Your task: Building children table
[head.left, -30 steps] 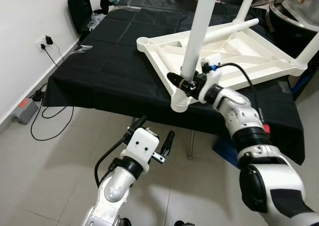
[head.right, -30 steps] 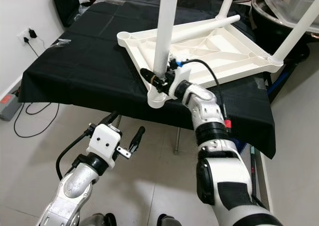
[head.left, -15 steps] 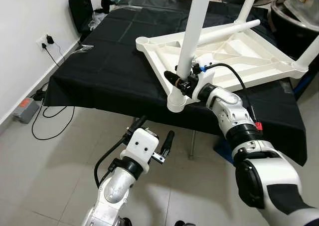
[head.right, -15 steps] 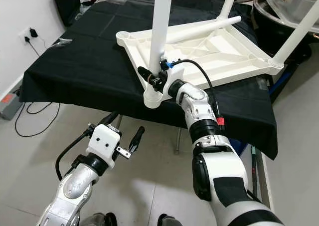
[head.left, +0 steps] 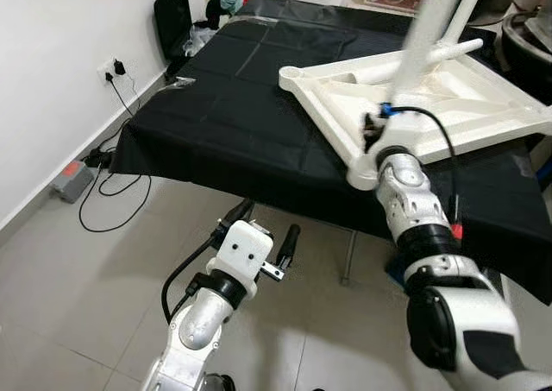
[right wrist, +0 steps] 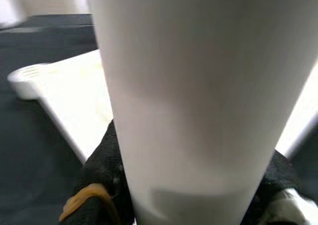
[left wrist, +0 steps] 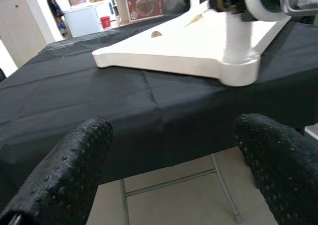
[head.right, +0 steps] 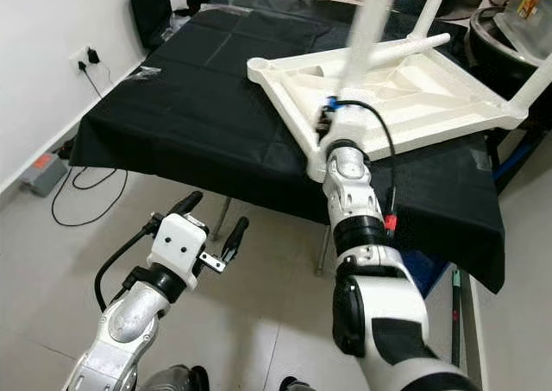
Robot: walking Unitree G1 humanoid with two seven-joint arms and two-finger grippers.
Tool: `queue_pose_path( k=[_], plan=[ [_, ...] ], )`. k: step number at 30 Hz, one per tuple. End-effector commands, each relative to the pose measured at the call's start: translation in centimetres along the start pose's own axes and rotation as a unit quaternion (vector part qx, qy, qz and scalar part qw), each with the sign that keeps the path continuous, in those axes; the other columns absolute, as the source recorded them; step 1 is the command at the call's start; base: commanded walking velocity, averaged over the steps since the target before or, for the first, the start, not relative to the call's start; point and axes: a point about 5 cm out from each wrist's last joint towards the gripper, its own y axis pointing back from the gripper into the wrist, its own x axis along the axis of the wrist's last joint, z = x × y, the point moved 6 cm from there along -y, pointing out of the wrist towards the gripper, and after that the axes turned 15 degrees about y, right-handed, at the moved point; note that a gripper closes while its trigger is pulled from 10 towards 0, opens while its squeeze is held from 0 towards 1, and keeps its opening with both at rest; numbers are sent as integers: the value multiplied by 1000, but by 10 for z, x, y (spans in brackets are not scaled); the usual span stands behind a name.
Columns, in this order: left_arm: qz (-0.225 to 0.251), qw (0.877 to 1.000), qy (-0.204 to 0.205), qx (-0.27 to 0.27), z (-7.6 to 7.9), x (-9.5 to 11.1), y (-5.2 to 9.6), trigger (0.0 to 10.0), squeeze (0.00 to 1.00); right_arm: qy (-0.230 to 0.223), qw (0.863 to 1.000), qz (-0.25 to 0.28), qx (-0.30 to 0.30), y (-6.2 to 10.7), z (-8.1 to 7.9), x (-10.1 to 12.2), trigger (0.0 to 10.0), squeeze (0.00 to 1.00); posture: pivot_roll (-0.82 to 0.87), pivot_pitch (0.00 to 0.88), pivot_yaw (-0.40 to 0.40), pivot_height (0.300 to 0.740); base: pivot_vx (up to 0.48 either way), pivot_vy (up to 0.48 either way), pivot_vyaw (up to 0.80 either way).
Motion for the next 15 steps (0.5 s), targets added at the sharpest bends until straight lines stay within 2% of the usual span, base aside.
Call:
queue_pose_path(
  k=[1,4,6,9,11,12,15],
  plan=[
    [-13,1000,-5,-5,2,-6,1,10000,0,8,997,-31,-69,4,19,-12,0,0,168,174,-63,740,0,0,0],
    [-14,1000,-6,-5,2,-7,1,10000,0,-24,995,-48,-78,8,4,-6,0,0,167,172,-65,740,0,0,0],
    [-14,1000,-6,-5,2,-7,1,10000,0,-24,995,-48,-78,8,4,-6,0,0,167,172,-65,740,0,0,0],
    [-14,1000,-8,-5,1,-7,1,10000,0,-47,994,-59,-81,10,-8,2,0,0,164,169,-64,740,0,0,0],
    [-14,1000,-8,-5,1,-7,1,10000,0,-47,994,-59,-81,10,-8,2,0,0,164,169,-64,740,0,0,0],
    [-14,1000,-8,-4,2,-7,1,10000,0,-45,994,-59,-75,11,-16,4,10000,0,169,158,-70,740,0,0,0],
    [-15,1000,-6,-5,3,-9,2,10000,0,-31,996,-55,-63,18,-25,6,10000,0,165,155,-70,740,0,0,0]
  ],
)
